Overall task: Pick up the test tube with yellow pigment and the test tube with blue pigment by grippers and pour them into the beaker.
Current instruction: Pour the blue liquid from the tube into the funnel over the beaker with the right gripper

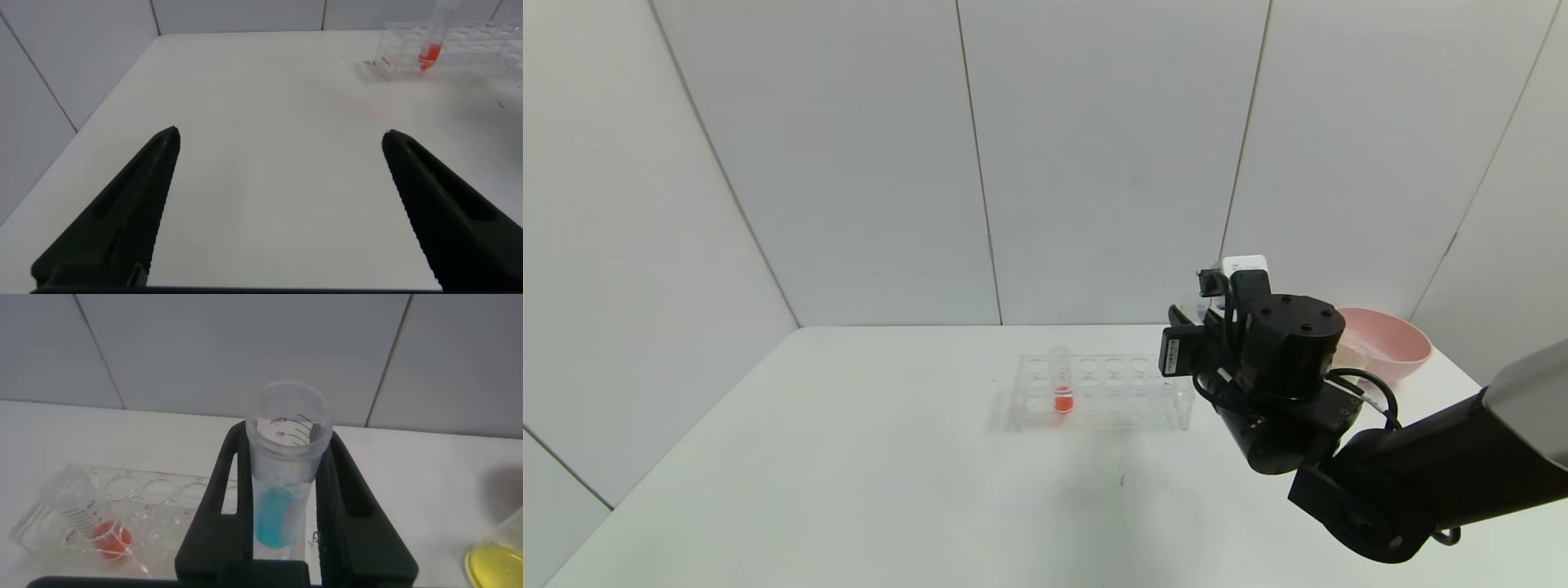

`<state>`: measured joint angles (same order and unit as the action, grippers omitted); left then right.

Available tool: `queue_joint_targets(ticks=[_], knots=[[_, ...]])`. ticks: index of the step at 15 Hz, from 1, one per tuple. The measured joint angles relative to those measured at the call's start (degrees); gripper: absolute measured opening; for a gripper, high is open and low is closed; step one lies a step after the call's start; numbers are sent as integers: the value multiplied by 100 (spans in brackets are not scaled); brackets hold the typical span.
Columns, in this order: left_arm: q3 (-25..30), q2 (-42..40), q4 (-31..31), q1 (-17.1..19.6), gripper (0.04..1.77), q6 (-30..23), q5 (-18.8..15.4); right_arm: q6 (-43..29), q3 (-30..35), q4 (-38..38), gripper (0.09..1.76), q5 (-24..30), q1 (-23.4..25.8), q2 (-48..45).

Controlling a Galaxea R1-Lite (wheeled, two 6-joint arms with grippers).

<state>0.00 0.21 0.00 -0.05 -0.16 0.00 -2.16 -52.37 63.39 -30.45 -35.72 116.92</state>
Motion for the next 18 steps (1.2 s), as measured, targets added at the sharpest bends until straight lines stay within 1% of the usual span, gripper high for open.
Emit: queue_joint_targets(ticks=[3, 4, 6, 9, 10, 12, 14, 16, 18], knots=[[0, 0, 0, 2, 176, 0, 0, -2, 0, -52, 50, 23, -2, -68], [0, 0, 0, 2, 176, 2, 0, -2, 12, -151, 50, 117, 22, -134], [0, 0, 0, 2, 176, 0, 0, -30, 52, -444, 50, 506, 141, -352], [0, 0, 0, 2, 176, 0, 0, -46, 129, -1022, 50, 1137, 496, -877], [0, 0, 0, 0, 176, 0, 0, -46, 194, -1262, 50, 1515, 675, -1102], [0, 0, 0, 0, 176, 0, 0, -49, 386, -1690, 50, 2588, 1156, -1559], [0, 0, 0, 0, 176, 0, 0, -46, 574, -2110, 50, 3732, 1816, -2009], [0, 0, 0, 2, 176, 2, 0, 0, 681, -2477, 50, 4723, 2517, -2382], [0, 0, 0, 5, 176, 0, 0, 200, 695, -2831, 50, 5644, 3255, -2649]])
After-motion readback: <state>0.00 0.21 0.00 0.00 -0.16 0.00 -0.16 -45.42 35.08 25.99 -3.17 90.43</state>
